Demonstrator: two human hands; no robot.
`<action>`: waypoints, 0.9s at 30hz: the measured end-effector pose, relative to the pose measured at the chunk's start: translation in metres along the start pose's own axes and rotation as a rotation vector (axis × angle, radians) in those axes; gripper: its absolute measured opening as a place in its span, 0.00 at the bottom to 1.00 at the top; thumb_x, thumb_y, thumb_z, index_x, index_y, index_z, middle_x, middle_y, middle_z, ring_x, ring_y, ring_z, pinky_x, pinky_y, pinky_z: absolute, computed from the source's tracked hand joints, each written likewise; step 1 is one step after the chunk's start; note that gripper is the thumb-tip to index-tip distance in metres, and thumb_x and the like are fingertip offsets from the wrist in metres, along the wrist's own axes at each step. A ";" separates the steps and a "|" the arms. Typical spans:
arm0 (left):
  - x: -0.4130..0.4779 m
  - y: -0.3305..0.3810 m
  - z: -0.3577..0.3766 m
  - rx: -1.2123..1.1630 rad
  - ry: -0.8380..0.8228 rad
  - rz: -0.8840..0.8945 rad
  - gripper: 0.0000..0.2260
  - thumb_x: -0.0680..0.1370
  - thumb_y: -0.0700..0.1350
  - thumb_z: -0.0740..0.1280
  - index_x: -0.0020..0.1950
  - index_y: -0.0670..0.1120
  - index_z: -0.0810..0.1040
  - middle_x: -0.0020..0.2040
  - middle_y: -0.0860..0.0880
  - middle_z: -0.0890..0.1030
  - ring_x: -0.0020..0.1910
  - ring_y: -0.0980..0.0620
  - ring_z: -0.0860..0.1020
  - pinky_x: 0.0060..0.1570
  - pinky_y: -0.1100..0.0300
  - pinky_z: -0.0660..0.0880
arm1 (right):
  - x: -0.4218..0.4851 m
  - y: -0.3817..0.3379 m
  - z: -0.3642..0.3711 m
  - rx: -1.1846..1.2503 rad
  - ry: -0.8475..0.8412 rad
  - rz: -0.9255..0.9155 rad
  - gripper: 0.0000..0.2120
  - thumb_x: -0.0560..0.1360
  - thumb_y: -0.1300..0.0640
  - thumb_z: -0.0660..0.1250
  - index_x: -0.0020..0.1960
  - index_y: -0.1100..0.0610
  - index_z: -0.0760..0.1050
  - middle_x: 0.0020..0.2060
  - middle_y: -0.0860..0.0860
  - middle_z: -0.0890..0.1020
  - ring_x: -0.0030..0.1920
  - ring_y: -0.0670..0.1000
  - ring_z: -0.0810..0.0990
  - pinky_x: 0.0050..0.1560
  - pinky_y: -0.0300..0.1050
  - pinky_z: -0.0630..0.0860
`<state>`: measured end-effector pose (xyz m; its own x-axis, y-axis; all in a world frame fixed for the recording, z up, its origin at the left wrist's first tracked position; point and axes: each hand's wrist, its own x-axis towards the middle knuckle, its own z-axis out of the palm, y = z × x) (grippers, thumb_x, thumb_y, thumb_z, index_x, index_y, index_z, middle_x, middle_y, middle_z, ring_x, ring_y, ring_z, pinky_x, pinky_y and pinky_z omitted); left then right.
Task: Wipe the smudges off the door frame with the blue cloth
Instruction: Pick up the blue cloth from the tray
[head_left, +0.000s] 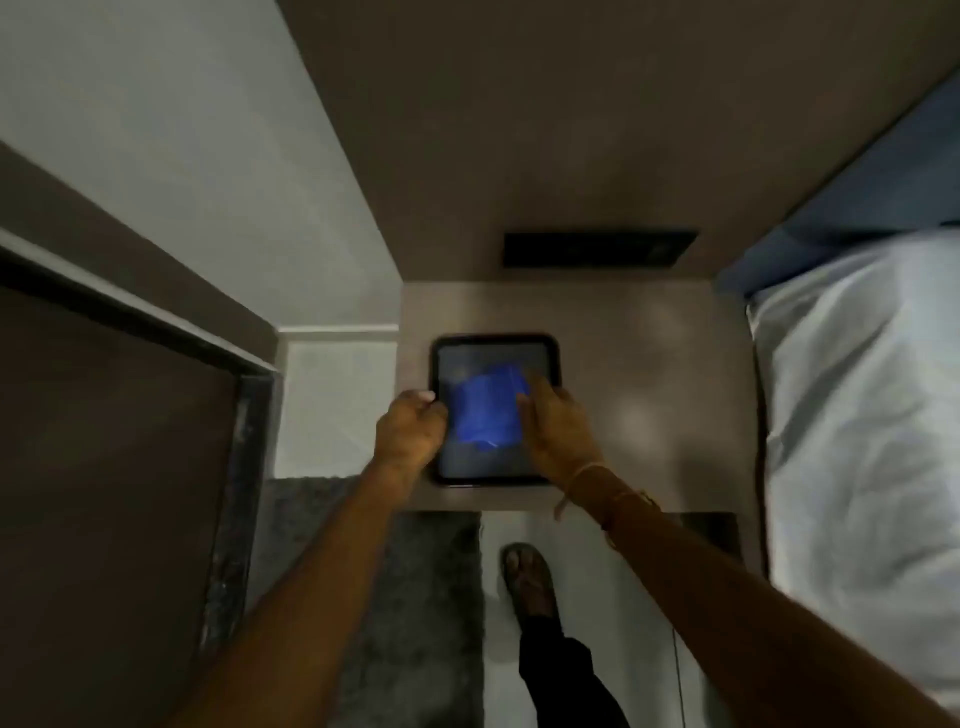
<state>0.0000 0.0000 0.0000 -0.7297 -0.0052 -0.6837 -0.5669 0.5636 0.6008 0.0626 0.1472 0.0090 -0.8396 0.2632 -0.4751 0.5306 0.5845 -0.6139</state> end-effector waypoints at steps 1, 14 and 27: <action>0.016 -0.006 0.014 -0.010 -0.005 -0.007 0.15 0.77 0.41 0.62 0.63 0.40 0.72 0.61 0.34 0.77 0.60 0.35 0.75 0.63 0.43 0.71 | 0.016 0.009 0.008 -0.001 0.005 0.010 0.21 0.81 0.56 0.54 0.72 0.61 0.60 0.61 0.66 0.75 0.58 0.66 0.74 0.59 0.57 0.72; 0.118 -0.062 0.114 0.131 0.202 -0.167 0.23 0.75 0.47 0.66 0.65 0.39 0.66 0.65 0.38 0.70 0.60 0.40 0.73 0.54 0.53 0.75 | 0.125 0.083 0.093 -0.282 0.029 0.201 0.32 0.74 0.42 0.64 0.68 0.62 0.62 0.66 0.63 0.65 0.66 0.62 0.64 0.64 0.58 0.67; 0.113 -0.074 0.083 -0.351 0.021 -0.059 0.17 0.73 0.46 0.70 0.59 0.44 0.74 0.50 0.51 0.80 0.46 0.56 0.79 0.41 0.68 0.76 | 0.111 0.069 0.073 0.359 -0.089 0.125 0.22 0.73 0.57 0.70 0.63 0.63 0.69 0.59 0.59 0.78 0.59 0.57 0.77 0.60 0.47 0.73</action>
<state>-0.0092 0.0269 -0.1562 -0.6977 -0.0486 -0.7147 -0.7023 0.2433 0.6690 0.0147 0.1606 -0.1325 -0.7609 0.2386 -0.6034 0.6484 0.2424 -0.7217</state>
